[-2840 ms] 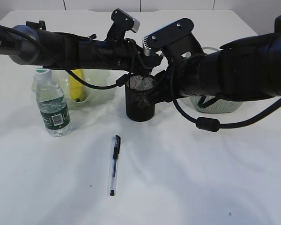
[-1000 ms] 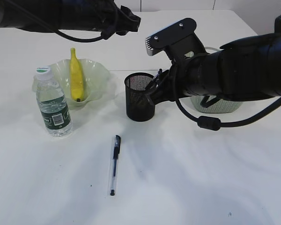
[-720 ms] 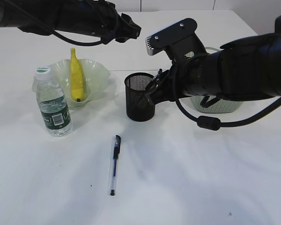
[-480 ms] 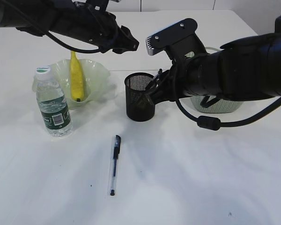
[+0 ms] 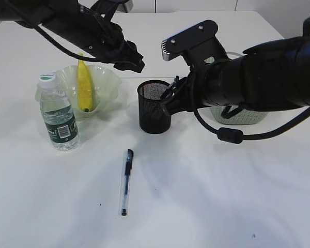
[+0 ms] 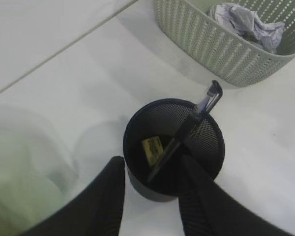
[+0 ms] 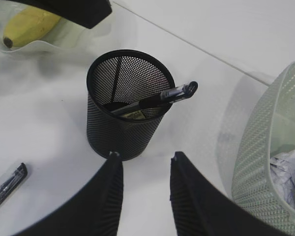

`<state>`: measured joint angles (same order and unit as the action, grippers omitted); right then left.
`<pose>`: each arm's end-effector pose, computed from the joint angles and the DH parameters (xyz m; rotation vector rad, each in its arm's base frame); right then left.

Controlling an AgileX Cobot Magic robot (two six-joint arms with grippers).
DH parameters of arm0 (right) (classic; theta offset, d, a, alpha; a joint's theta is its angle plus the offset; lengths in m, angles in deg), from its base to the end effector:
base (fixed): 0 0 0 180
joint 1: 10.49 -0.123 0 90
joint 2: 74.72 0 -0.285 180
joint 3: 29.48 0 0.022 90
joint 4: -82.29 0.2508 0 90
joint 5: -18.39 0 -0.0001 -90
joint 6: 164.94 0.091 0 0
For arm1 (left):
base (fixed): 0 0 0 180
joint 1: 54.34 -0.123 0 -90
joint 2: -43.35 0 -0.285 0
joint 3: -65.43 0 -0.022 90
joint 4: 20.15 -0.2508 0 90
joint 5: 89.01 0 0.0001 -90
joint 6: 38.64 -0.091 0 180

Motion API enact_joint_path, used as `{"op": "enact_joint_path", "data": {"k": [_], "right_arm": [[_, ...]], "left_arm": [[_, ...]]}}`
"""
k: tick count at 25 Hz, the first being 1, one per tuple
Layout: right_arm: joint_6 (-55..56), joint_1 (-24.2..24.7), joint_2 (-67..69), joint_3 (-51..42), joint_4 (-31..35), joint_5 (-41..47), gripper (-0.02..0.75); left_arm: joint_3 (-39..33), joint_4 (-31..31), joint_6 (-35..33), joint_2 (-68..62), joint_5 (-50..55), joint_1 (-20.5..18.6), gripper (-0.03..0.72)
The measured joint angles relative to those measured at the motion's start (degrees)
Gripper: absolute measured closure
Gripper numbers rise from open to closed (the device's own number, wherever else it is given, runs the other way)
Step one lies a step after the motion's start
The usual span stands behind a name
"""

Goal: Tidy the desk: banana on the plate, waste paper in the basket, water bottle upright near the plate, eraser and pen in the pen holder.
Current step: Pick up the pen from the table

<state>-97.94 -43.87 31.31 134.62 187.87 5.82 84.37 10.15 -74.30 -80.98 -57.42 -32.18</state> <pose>0.3242 0.1909 0.2315 -0.6382 2.0765 0.0313 0.4282 -0.2004 0.2527 0.7592 2.2052 -0.4245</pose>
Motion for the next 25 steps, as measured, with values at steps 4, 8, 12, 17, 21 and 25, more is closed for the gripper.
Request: {"op": "enact_joint_path", "data": {"k": [4,8,12,17,21,25], "right_arm": [[0.0,0.0,0.0,0.0,0.0,0.0,0.489],[0.13,0.0,0.0,0.0,0.0,0.0,0.489],[0.21,0.0,0.0,0.0,0.0,0.0,0.489],[0.4,0.0,0.0,0.0,0.0,0.0,0.489],[0.49,0.0,0.0,0.0,0.0,0.0,0.489],[0.49,0.0,0.0,0.0,0.0,0.0,0.489]], "left_arm": [[0.0,-4.28,5.55,0.31,5.47,0.0,0.435],[0.0,-8.93,11.2,0.31,11.27,0.12,0.434],[0.0,-12.03,15.52,0.31,16.18,0.12,0.435],[0.0,-12.83,17.61,0.31,21.26,0.12,0.435],[0.0,-11.78,17.84,0.31,25.25,0.22,0.432],[0.0,-11.69,20.65,0.31,26.44,1.4,0.417]]}}
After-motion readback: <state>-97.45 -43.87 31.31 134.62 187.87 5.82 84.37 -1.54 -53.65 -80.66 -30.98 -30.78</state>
